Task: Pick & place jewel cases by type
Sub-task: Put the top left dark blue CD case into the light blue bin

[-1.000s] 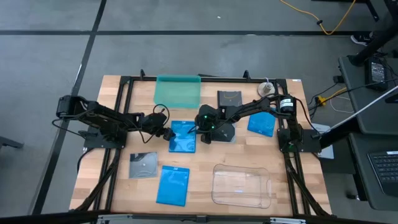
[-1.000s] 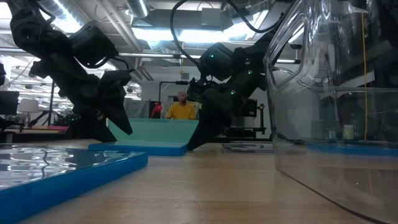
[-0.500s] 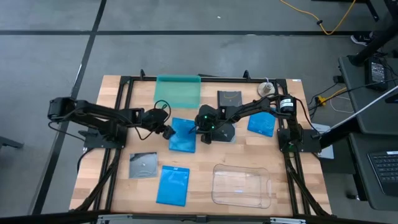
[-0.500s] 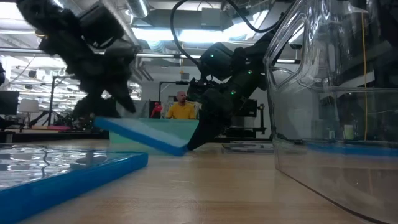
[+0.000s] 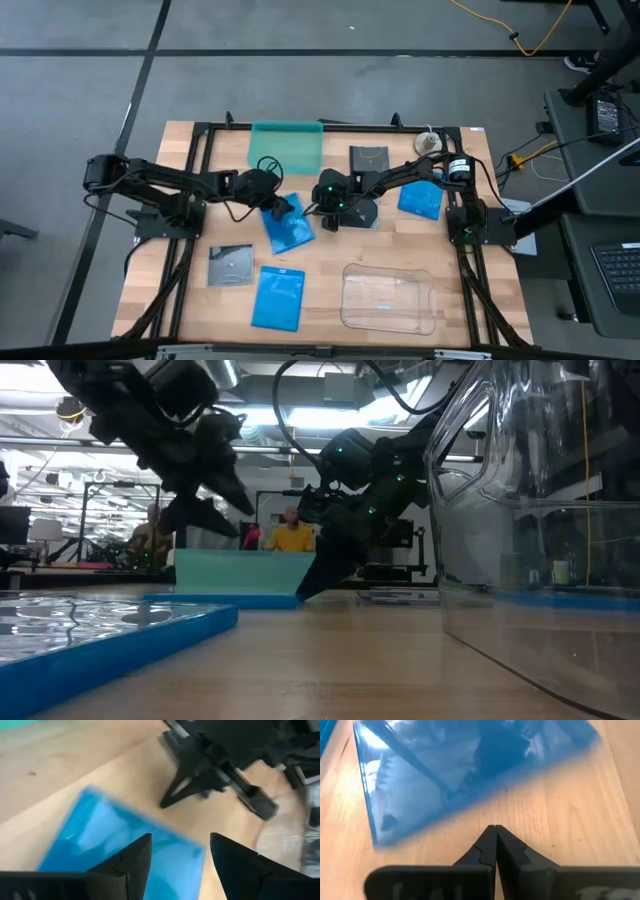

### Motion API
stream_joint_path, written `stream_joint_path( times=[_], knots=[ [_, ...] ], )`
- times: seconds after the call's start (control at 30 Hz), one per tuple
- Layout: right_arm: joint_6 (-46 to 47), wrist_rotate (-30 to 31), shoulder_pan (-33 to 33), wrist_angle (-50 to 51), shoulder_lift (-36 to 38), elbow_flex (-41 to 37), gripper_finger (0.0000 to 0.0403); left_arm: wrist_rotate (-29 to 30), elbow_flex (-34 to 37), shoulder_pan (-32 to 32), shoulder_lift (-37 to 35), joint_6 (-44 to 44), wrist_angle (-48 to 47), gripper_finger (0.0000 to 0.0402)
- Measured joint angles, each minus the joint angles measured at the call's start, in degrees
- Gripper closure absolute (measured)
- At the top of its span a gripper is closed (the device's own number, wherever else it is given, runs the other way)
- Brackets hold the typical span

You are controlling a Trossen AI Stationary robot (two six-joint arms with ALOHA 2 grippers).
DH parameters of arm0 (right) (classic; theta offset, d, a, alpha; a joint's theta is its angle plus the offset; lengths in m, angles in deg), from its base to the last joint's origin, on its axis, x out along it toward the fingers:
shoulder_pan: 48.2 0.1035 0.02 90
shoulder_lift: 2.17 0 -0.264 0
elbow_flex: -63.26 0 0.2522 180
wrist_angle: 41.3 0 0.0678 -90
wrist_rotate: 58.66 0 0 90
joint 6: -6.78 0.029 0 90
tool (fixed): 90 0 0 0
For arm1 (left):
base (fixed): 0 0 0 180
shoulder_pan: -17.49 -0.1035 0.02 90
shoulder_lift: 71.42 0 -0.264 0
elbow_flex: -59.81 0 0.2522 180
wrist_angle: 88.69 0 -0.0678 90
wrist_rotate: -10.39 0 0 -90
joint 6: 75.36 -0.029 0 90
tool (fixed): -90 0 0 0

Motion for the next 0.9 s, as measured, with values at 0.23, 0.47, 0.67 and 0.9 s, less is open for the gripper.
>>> stream_joint_path(
  times=[0.23, 0.47, 0.67, 0.9],
  knots=[
    [-0.02, -0.18, -0.02, 0.09, 0.0, 0.0, 0.0395, 0.76, -0.1, 0.01, -0.33, 0.42, -1.49, 0.0204],
    [-0.07, -0.22, -0.02, 0.33, 0.0, 0.0, 0.0395, 0.92, 1.04, 3.71, -0.41, 7.3, -14.16, 0.0207],
    [-0.38, -0.26, -0.02, 0.37, 0.0, 0.0, 0.0395, 2.2, 3.14, 10.46, -1.57, 16.99, -14.77, 0.0207],
    [-2.81, -0.37, -0.07, 0.34, 0.0, 0.0, 0.0395, 6.26, 3.33, 16.95, -4.73, 26.04, -19.93, 0.021]
  ],
)
